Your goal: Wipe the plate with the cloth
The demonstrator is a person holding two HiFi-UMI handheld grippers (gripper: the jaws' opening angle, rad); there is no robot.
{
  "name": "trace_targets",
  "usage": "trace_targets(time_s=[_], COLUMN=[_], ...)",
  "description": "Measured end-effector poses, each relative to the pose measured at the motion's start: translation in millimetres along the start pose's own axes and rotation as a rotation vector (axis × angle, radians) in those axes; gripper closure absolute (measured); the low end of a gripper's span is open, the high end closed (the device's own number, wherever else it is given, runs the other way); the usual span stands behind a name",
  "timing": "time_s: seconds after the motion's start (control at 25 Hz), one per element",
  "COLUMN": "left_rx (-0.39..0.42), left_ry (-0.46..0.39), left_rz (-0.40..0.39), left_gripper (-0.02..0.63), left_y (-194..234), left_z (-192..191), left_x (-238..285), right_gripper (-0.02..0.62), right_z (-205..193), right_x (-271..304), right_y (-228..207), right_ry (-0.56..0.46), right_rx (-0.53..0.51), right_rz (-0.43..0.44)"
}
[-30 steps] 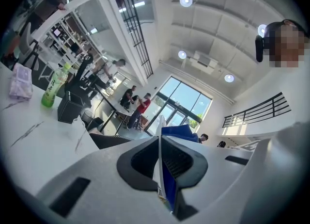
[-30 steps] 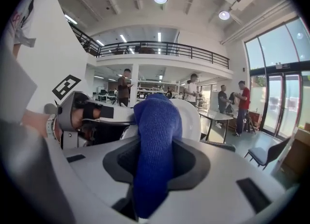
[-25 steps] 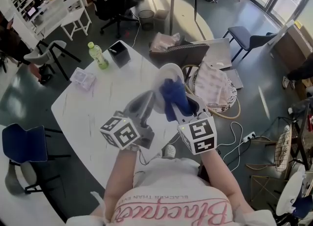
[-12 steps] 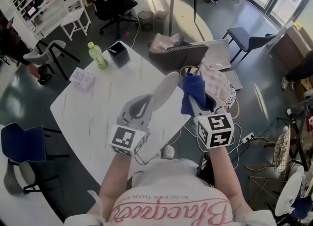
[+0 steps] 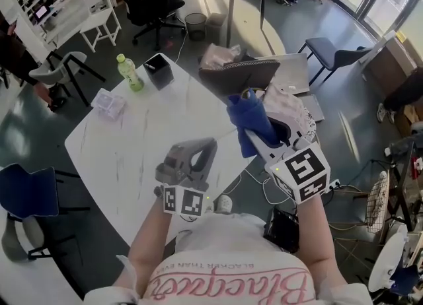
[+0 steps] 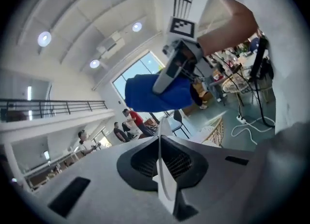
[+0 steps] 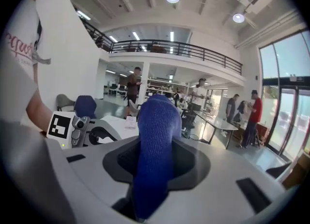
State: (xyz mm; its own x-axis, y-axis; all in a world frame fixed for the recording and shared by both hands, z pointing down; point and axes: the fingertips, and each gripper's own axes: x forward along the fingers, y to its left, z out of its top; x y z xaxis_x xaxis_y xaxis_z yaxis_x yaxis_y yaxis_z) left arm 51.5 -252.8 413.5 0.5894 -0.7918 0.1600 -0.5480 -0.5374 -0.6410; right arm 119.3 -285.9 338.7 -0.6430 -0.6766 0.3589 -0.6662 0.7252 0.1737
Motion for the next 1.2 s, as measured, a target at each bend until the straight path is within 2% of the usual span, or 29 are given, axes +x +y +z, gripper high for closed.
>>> trace_targets(time_s=[0.16,0.36,0.52,0.8,1.2], left_rx=[0.152,0.287,0.372,0.386,0.391], left_ry=[-0.002,-0.006,-0.014,-0.006,-0.014], left_rz=[-0.020,-0.018,-0.011,-0.001,-0.006], left_gripper=[0.591,0.591,0.591,0.589,0.589], left_y=[-16.7,-26.9,-32.4,-29.7,-31.6], left_z=[1.5,-0.4,-0.7,-3.1,-4.1], left_x=[1.2,-0.2,-4.6,-3.8,-7.3], right_gripper=[0.474,0.474,0.476,0.476,0.476], right_z=[-1.1,-19.3,-34.9,-49.1,-87.7], right_x=[17.1,36.1,43.0,58.7,82.6], right_y=[25.0,53.2,55.9,29.8,-12.1], right_ry=[0.069,0.181,0.261,0.343,0.489], right_rx=[-0.102,-0.210,-0.316,-0.378,-0.478], right_rz=[0.119,0.256,0.329,0.367,0.300])
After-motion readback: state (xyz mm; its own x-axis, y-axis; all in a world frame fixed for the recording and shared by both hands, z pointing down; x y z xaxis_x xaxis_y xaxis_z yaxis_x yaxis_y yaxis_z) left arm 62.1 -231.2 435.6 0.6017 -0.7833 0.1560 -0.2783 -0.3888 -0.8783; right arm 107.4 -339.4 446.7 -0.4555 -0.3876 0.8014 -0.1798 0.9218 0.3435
